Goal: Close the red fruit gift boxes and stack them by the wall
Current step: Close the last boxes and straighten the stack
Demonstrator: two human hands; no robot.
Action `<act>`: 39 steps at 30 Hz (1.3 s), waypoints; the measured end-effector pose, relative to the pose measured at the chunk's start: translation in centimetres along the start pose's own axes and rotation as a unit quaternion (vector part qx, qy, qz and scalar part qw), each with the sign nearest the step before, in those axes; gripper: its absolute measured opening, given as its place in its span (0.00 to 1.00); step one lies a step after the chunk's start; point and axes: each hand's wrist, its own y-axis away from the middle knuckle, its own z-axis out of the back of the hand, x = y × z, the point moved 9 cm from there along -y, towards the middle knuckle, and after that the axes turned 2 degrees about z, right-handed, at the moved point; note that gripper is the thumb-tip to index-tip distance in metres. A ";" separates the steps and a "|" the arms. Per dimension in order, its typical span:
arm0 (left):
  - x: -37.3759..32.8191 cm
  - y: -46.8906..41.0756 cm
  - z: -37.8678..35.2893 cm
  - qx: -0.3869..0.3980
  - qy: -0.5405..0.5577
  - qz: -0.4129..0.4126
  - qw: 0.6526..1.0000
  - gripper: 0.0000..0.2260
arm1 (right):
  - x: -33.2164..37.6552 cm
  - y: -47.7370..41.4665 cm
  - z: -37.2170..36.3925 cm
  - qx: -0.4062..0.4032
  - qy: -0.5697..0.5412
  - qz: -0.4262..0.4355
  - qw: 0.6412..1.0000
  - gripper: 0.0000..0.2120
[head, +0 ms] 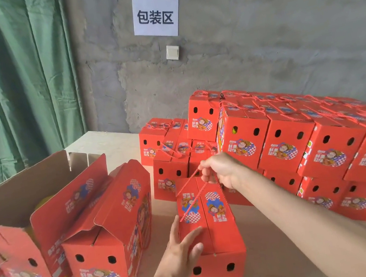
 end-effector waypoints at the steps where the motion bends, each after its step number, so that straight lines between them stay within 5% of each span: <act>1: -0.3 -0.2 0.4 0.000 -0.007 0.006 1.000 0.22 | 0.5 0.0 -0.4 -0.004 0.013 0.000 1.000 0.11; 11: -6.3 -3.0 6.5 -0.006 -0.068 -0.051 0.996 0.44 | 12.2 2.9 1.0 -0.037 0.024 0.127 0.991 0.11; 23: -9.4 -12.9 14.0 -0.034 -0.081 -0.078 0.993 0.44 | 20.9 0.9 4.9 -0.141 0.094 0.225 0.960 0.13; 29: -10.7 -21.4 16.5 -0.015 -0.112 -0.106 0.988 0.43 | 23.9 -4.8 8.1 -0.211 0.096 0.222 0.947 0.02; 31: -10.6 -24.5 16.7 -0.022 -0.112 -0.082 0.990 0.48 | 24.4 -7.3 9.1 -0.232 0.177 0.217 0.931 0.06; 34: -8.4 -27.0 14.7 -0.052 -0.115 0.011 0.992 0.48 | 22.7 -9.7 8.9 -0.260 0.445 0.161 0.842 0.16; 39: -3.6 -27.8 11.7 -0.122 -0.063 0.014 0.990 0.35 | 11.7 -13.0 3.3 -0.121 0.571 0.190 0.789 0.37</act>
